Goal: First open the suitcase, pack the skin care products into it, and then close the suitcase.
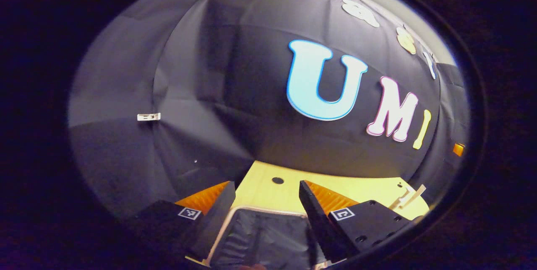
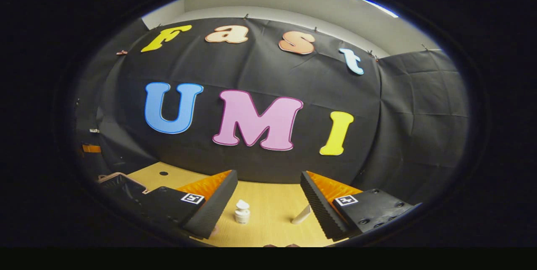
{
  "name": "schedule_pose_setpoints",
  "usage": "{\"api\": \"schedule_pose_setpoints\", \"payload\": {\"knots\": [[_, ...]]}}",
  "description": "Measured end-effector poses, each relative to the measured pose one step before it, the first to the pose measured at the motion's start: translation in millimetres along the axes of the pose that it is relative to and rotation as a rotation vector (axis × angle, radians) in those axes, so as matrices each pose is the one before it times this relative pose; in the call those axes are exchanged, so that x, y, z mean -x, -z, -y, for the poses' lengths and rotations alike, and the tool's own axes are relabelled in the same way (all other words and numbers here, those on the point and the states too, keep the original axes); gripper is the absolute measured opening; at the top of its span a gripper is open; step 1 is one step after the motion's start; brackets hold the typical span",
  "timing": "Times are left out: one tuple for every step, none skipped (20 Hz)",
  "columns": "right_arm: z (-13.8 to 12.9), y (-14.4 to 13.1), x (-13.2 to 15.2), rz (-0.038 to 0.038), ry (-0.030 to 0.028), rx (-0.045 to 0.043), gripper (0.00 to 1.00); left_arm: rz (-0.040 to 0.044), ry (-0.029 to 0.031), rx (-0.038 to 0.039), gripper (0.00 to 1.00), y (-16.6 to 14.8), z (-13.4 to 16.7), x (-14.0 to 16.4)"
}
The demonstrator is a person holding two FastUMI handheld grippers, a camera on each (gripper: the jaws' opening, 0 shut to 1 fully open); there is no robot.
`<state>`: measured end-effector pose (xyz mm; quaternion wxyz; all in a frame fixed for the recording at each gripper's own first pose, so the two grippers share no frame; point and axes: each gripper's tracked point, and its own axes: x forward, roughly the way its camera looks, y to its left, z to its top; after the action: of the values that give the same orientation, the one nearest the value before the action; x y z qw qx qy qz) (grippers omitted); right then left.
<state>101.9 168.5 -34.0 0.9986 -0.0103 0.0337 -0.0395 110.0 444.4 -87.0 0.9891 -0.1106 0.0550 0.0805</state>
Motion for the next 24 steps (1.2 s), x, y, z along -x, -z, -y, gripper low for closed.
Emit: {"api": "schedule_pose_setpoints", "payload": {"knots": [[7.01, 1.35, -0.02, -0.00326, 0.0096, -0.00034, 0.96, -0.03212, 0.06402, 0.03495, 0.96, 9.13, 32.66, -1.18], [4.78, 2.01, 0.07, -0.00552, 0.00501, 0.00115, 0.96, -0.04323, 0.04098, 0.03136, 0.96, 14.11, 27.49, -3.86], [5.13, 0.74, -1.47, 0.00281, 0.00124, 0.00775, 0.96, -0.05857, 0.04449, 0.01768, 0.96, 19.89, 40.24, -3.64], [5.58, 1.37, -1.14, 0.0006, 0.00222, 0.01011, 0.96, -0.01459, 0.00744, -0.01178, 0.97, 12.53, 21.35, -4.04], [6.39, 5.11, -2.15, -0.00308, -0.00025, 0.00873, 0.96, -0.00712, 0.01445, -0.03619, 0.97, 14.81, 26.51, -11.73], [5.05, 5.65, -1.05, -0.00377, -0.00412, -0.00406, 0.96, -0.01309, 0.01577, -0.03963, 0.97, 11.09, 24.78, -8.17], [2.31, 4.66, -1.4, -0.00443, -0.00907, -0.01379, 0.96, -0.01174, 0.01391, -0.03935, 0.96, 14.45, 18.98, -5.33], [1.74, 5.39, -1.36, -0.00783, -0.01254, -0.02454, 0.96, 0.00675, -0.00318, -0.02987, 0.97, 7.52, 18.5, -1.37], [3.96, 7.21, -2.3, -0.01104, -0.0024, -0.02254, 0.96, 0.02946, 0.02454, -0.03022, 0.96, -0.43, 21.6, -3.09], [6.36, 8.09, -2.08, -0.01464, 0.00313, -0.01386, 0.96, 0.01921, 0.03622, -0.04651, 0.96, 2.57, 22.96, -5.59], [6.94, 6.1, -3.9, -0.00855, 0.00684, -0.00466, 0.96, 0.01046, 0.00092, -0.0521, 0.96, 3.71, 17.74, -6.84], [9.23, 6.1, -4.76, -0.00663, 0.01124, 0.00159, 0.96, 0.00097, 0.01827, -0.05929, 0.96, 5.98, 21.26, -11.69], [8.11, 6.79, -5.14, -0.00802, 0.00894, 0.00172, 0.96, -0.00342, 0.01339, -0.04106, 0.96, 2.92, 18.86, -7.57], [6.59, 8.15, -5.58, -0.01109, 0.00273, -0.00053, 0.96, -0.01246, 0.02011, -0.01788, 0.96, 3.33, 20.19, -6.75], [3.59, 9.06, -5.84, -0.01821, -0.00926, -0.00329, 0.96, -0.02022, 0.02796, 0.00053, 0.96, 2.59, 23.67, -5.48], [2.0, 11.19, -5.34, -0.02101, -0.02048, -0.00638, 0.96, -0.01819, 0.03066, 0.00404, 0.96, 6.14, 22.04, -6.97], [3.92, 4.79, -5.33, -0.00824, -0.00426, -0.00631, 0.96, -0.02119, 0.03916, -0.01148, 0.96, 7.98, 19.77, -6.21], [6.52, 4.58, -6.23, -0.01095, -0.00118, -0.00547, 0.97, -0.01248, 0.014, -0.02576, 0.96, 6.11, 14.04, -9.5], [3.87, 6.48, -5.16, -0.01064, -0.00585, -0.00456, 0.96, -0.01281, 0.00664, -0.02612, 0.96, 5.53, 10.49, -10.22], [3.18, 6.46, -5.56, -0.00681, -0.00666, -0.00008, 0.94, -0.01189, 0.00259, -0.01253, 0.95, 4.08, 8.95, -8.63], [2.83, 6.84, -5.24, -0.01293, -0.00727, 0.00268, 0.96, -0.01323, 0.00229, -0.00099, 0.95, 5.4, 7.94, -8.51], [5.65, 7.58, -6.67, -0.00654, 0.00442, 0.00729, 0.96, -0.01388, -0.00585, 0.00427, 0.95, 5.16, 3.89, -8.75], [3.84, 6.95, -4.74, -0.00984, -0.00316, -0.00265, 0.96, -0.0188, -0.01075, -0.00023, 0.95, 7.66, 2.85, -12.05], [0.53, 6.6, -4.77, -0.00913, -0.01041, -0.00601, 0.96, -0.02459, -0.01519, -0.00519, 0.95, 8.06, -0.64, -10.56]]}}
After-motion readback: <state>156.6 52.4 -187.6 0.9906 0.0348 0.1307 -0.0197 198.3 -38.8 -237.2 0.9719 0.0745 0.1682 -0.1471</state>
